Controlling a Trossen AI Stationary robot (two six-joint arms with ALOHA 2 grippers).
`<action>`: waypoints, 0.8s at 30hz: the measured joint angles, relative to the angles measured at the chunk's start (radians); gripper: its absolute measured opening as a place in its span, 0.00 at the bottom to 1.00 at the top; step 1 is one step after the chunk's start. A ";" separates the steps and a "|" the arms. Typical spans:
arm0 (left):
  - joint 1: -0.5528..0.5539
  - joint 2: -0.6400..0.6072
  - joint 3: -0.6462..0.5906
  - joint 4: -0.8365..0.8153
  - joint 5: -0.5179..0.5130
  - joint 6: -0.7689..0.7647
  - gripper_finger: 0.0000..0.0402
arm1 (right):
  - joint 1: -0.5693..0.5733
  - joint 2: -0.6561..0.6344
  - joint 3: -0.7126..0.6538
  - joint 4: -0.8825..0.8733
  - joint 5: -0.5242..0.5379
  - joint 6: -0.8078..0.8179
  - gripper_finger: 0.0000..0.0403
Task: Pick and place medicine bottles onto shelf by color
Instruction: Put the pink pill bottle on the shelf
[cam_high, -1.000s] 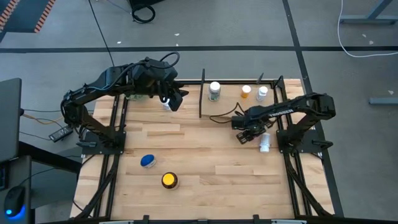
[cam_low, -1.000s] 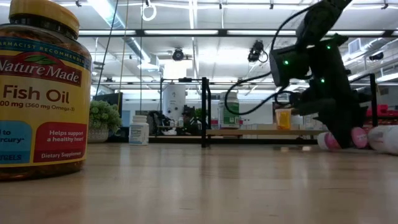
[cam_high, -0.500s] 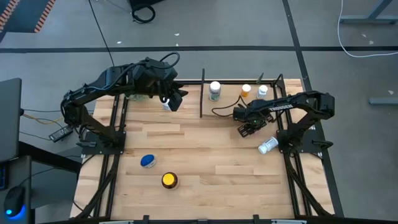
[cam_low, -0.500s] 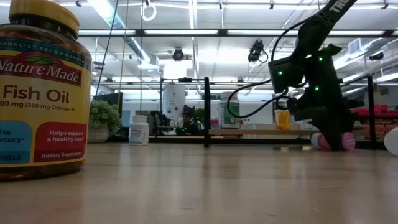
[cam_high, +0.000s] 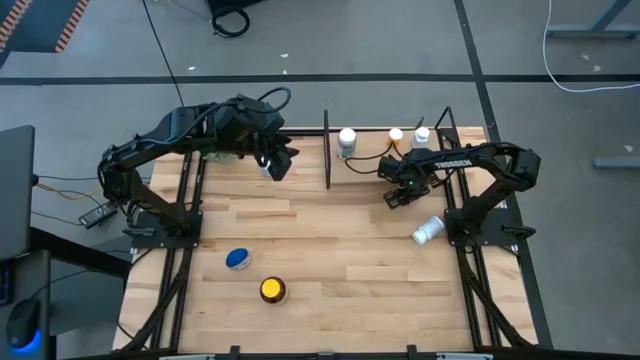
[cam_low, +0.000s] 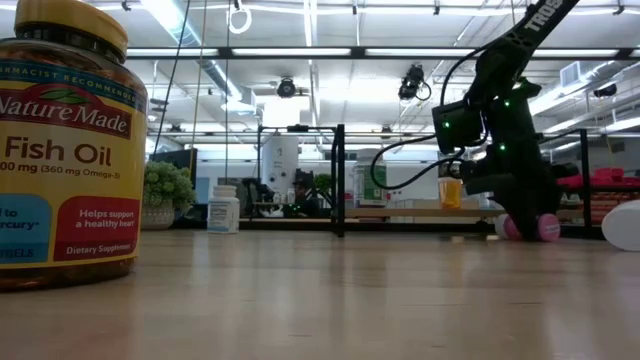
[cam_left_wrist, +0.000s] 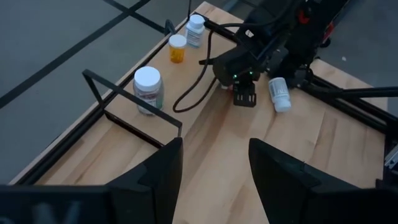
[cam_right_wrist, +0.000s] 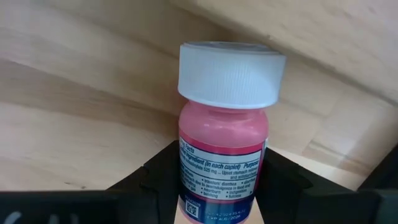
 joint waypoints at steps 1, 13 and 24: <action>0.000 0.000 0.000 0.000 0.000 0.001 0.47 | 0.001 0.000 0.000 0.001 -0.013 0.013 0.43; 0.002 0.000 0.000 0.002 -0.025 0.011 0.47 | 0.206 0.004 0.073 0.252 -0.054 0.223 0.43; 0.011 0.000 0.000 0.005 -0.026 0.010 0.47 | 0.195 0.004 0.061 0.341 0.039 0.218 0.43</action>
